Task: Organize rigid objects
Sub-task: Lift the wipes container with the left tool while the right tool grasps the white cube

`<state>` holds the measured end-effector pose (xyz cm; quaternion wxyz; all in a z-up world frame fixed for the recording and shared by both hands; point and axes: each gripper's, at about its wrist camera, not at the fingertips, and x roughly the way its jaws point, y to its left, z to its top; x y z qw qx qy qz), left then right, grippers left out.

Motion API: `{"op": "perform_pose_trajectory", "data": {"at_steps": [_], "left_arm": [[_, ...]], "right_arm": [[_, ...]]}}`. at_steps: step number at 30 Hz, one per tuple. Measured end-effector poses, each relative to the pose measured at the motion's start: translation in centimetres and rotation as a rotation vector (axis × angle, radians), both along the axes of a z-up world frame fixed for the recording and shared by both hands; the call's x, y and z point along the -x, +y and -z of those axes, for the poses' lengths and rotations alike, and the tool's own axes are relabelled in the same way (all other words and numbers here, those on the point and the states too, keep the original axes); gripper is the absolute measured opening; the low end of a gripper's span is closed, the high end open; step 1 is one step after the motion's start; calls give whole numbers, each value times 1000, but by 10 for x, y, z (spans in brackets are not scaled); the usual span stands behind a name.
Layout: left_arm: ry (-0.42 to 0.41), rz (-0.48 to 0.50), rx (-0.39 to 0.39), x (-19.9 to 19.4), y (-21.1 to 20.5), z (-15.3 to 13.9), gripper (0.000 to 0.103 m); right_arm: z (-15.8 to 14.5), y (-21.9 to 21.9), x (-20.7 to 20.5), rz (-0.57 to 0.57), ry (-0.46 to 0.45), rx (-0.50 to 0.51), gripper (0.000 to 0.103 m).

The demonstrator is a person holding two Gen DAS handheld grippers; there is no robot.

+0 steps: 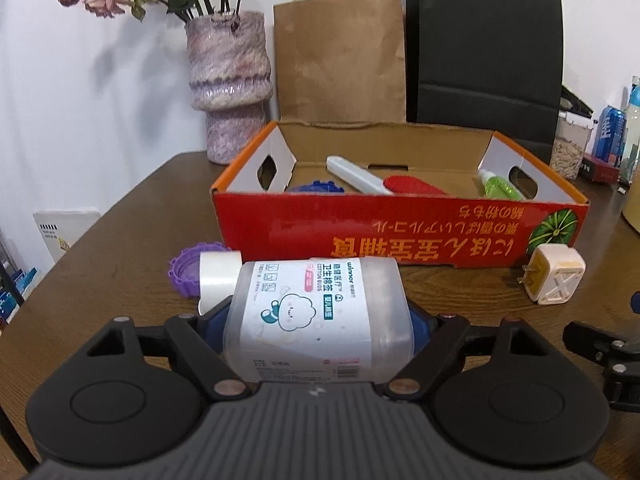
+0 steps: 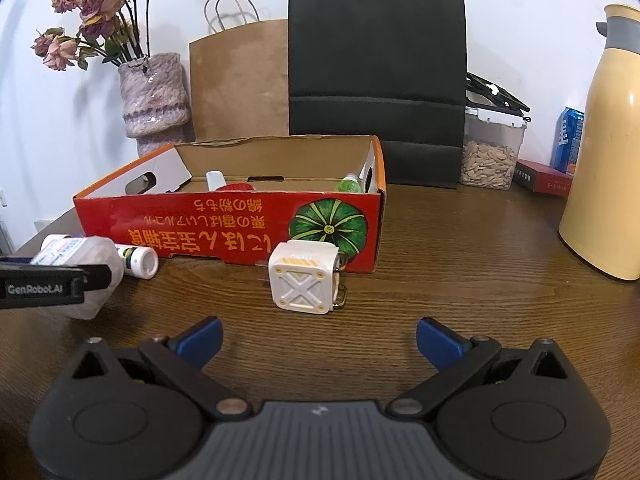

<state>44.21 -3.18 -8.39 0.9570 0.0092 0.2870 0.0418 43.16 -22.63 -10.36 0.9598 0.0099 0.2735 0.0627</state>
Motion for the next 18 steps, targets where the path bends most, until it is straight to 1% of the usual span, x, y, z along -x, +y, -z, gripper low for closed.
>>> {"op": "perform_pose_trajectory", "data": {"at_steps": [7,13,18], "left_arm": [[-53,7,-14,7,-5,-10,83],[-74,-3,-15,8,-3,-14,83],[-93,-14,-13,8,1,-19,83]], "right_arm": [[-3,2,-9,32,-22,4,103],[-4,12,-24,58,-34,20,103],[-2,19,-43,94,-14,26,102]]}}
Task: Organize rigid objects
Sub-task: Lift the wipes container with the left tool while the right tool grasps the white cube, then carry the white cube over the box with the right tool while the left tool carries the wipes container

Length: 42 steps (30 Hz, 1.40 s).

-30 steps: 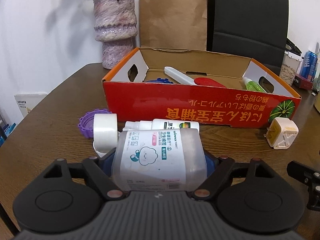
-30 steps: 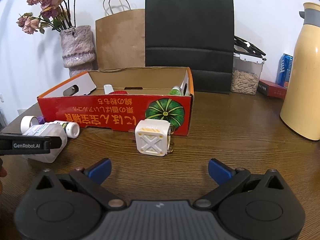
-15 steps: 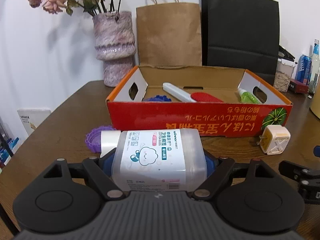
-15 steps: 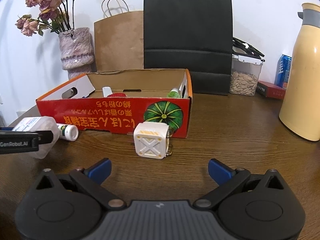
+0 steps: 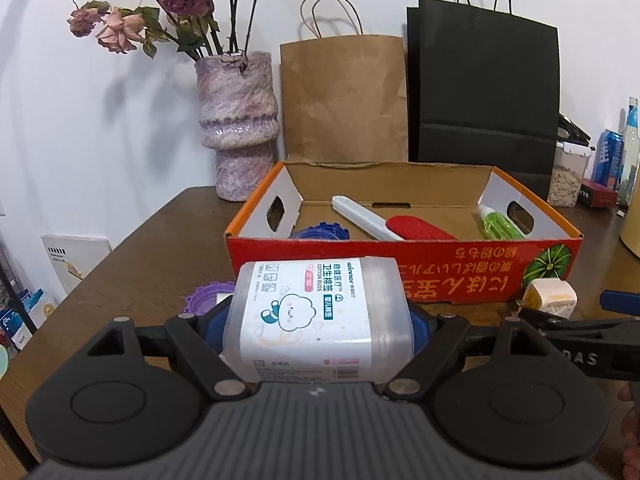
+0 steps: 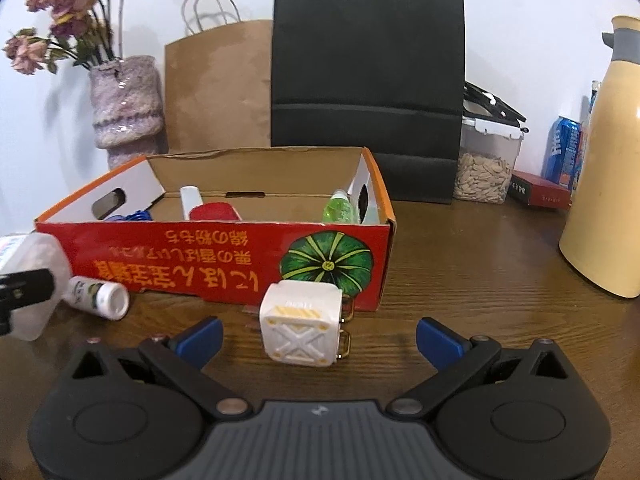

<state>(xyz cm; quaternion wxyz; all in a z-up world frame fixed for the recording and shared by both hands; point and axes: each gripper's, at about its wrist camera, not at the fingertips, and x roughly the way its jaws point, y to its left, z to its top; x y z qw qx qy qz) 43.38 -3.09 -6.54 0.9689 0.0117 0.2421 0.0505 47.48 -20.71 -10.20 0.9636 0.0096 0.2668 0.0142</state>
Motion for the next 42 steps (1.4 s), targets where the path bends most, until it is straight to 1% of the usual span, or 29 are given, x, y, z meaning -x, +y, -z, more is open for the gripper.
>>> {"op": "perform_pose_trajectory", "data": {"at_steps": [4,7,8,10,11,14,19,26,36,42], "left_arm": [[-8,-6,0,-2,2,-2,83],[-12,-12,-2,-4,3,-2,83],[-13,-13,-1,-5,3,-2,83],[-12,-14,1,-6,5,-2,83],[-11,-14,1,-7,5,-2,83],[-12,-16,2,-7,7,-2,83],[-15,-15,1,-7,8,-2,83],[-20,-24,7,-7,11,-3,83],[-43,-25,28,-6,15,-13,83],[-81,-30,41,-8,16,-25,83]], "right_arm": [[1,4,-13,28,14,-7,100],[3,9,-20,41,32,-2,93],[4,10,-23,42,43,0,88],[6,11,-27,36,68,-2,74],[6,10,-27,22,71,-18,63],[5,11,-21,21,57,-9,58],[2,12,-12,-10,41,-23,58],[-7,22,4,-77,-6,-19,58],[-31,29,23,-138,-122,-28,58],[-46,31,30,-166,-191,-27,58]]}}
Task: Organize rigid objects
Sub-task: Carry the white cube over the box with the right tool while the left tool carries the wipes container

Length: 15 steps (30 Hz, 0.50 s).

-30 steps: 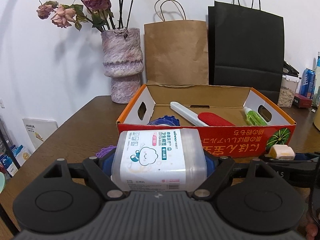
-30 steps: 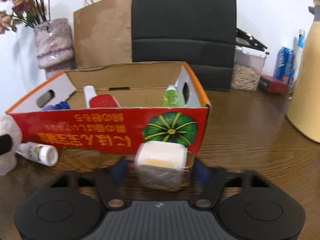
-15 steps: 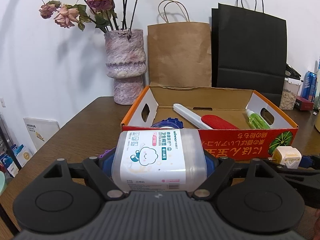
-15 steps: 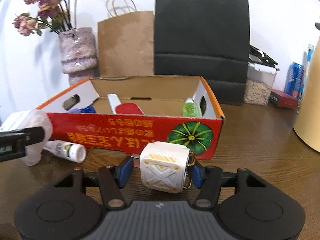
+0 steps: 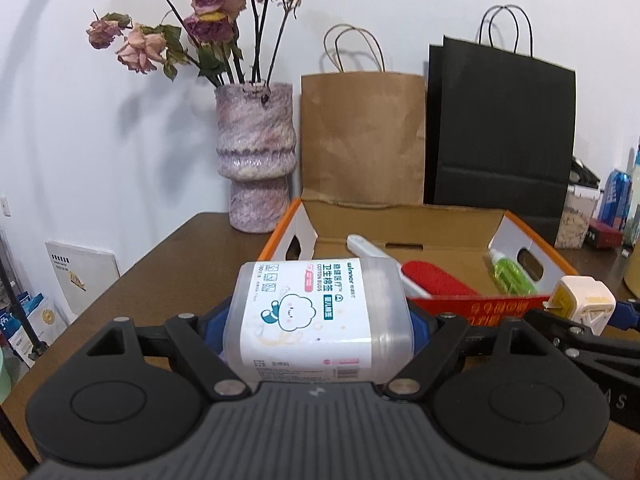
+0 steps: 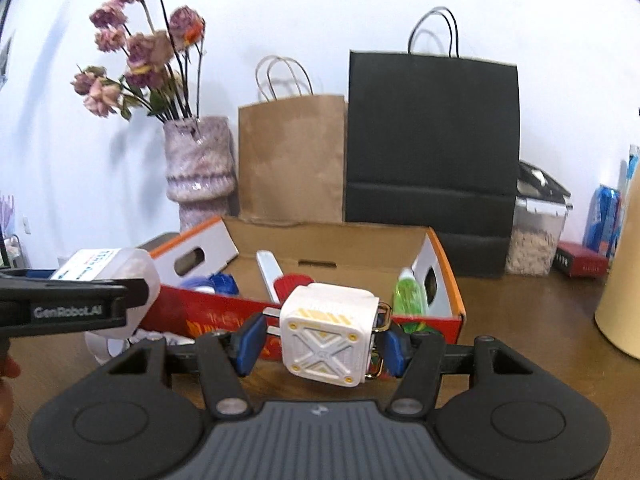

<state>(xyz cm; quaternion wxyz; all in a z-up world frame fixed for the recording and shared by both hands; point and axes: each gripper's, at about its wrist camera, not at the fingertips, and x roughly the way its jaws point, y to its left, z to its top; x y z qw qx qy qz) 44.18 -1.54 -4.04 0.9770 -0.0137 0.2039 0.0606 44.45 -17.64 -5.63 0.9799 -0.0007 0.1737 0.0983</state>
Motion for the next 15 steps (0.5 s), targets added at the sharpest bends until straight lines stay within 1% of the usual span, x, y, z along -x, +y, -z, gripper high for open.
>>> {"op": "perform_pose_trajectory", "data": {"at_steps": [9,15], "left_arm": [[-64,-5,14,-13,-5,-19,83],[-74,-6,12,-28,-9,-22,83]], "right_arm": [[-12,0,-8,1,-56,-13,58],[-16,0,-23,2,-78,-16,58]]}}
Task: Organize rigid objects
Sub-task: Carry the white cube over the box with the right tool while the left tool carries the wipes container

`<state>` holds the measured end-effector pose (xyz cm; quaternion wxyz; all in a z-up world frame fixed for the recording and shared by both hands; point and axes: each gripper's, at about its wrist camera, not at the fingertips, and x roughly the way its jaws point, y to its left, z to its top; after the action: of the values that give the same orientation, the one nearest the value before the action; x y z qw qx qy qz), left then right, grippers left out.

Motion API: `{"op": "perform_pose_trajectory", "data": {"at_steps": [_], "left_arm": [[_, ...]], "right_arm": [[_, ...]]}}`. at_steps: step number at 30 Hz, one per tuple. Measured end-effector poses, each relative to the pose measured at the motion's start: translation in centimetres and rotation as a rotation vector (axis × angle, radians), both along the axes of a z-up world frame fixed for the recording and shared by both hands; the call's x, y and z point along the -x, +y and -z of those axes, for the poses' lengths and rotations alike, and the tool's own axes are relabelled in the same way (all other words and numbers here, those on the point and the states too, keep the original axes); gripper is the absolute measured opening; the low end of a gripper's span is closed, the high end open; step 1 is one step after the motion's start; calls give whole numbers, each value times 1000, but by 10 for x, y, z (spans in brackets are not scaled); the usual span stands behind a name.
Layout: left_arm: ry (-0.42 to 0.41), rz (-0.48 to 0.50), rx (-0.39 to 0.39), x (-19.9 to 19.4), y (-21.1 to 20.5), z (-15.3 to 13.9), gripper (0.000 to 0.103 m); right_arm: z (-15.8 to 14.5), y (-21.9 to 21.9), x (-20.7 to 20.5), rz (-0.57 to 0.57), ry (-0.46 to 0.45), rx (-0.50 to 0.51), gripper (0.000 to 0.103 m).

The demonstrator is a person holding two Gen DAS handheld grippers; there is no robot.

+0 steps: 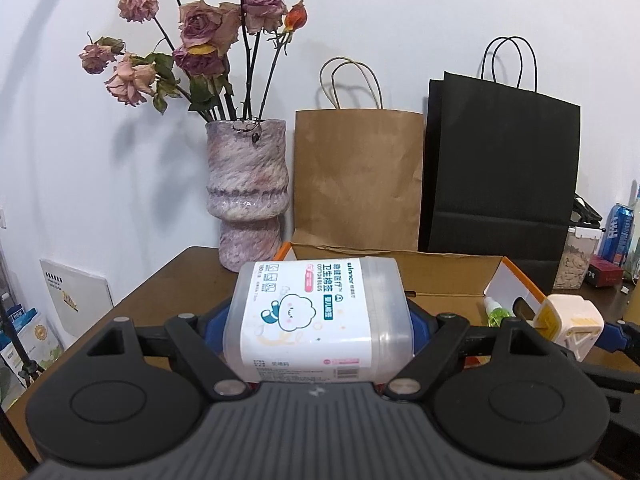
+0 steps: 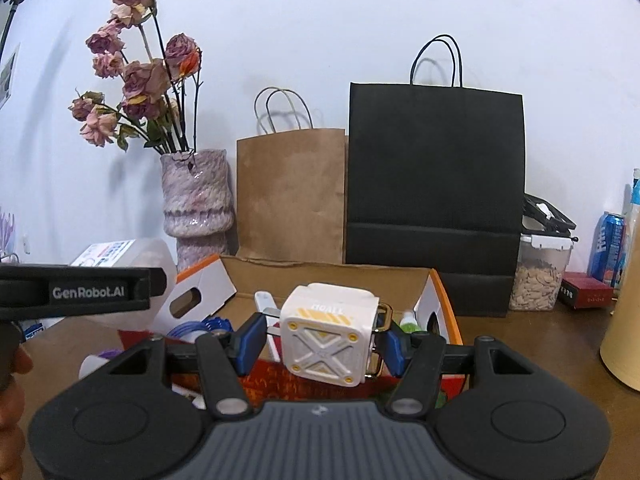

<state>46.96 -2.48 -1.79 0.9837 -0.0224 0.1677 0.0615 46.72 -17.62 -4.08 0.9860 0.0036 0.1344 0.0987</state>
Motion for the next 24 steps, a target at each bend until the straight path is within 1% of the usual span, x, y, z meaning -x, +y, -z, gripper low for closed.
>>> {"op": "perform_pose_trajectory", "data": {"at_steps": [14,24], "left_arm": [[-9,-11,-2,-44,-7,-1,83],[2,-21,-14,-79,-7,5,83]], "right_arm": [[-1,-4,-48,28,-22,-1,58],[5,-5,-80,25,9,-9,58]]}}
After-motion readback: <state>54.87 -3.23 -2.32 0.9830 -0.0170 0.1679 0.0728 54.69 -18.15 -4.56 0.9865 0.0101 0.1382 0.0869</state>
